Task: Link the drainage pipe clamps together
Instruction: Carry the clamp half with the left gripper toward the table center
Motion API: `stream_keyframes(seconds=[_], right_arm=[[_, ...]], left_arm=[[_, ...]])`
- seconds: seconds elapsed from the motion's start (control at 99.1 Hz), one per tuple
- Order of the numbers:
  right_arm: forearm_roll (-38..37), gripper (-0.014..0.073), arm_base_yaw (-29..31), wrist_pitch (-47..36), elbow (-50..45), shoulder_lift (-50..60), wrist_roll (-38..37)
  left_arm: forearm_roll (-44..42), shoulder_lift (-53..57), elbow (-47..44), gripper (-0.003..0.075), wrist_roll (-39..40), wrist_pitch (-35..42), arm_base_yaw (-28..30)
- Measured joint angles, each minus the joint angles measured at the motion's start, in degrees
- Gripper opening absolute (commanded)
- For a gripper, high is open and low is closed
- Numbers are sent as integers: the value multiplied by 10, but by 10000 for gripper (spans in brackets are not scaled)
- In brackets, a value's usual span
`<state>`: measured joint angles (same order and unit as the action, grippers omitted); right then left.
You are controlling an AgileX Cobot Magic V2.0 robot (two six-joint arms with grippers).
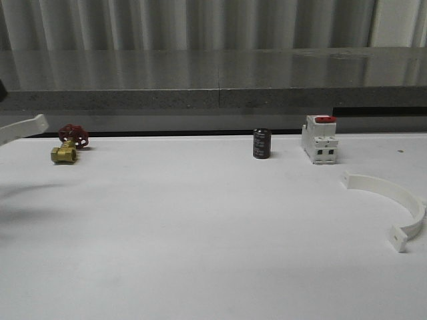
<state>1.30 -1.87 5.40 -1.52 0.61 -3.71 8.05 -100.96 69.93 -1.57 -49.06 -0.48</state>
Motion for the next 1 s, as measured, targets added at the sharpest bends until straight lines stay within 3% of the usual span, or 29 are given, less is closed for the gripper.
stream_keyframes(seconds=[0.383, 0.999], right_arm=[[0, -68, 0, 0, 0, 0, 0], [0, -68, 0, 0, 0, 0, 0]], left_arm=[[-12, -6, -3, 8, 140, 49, -199], [-53, -143, 85, 8, 241, 53, -284]])
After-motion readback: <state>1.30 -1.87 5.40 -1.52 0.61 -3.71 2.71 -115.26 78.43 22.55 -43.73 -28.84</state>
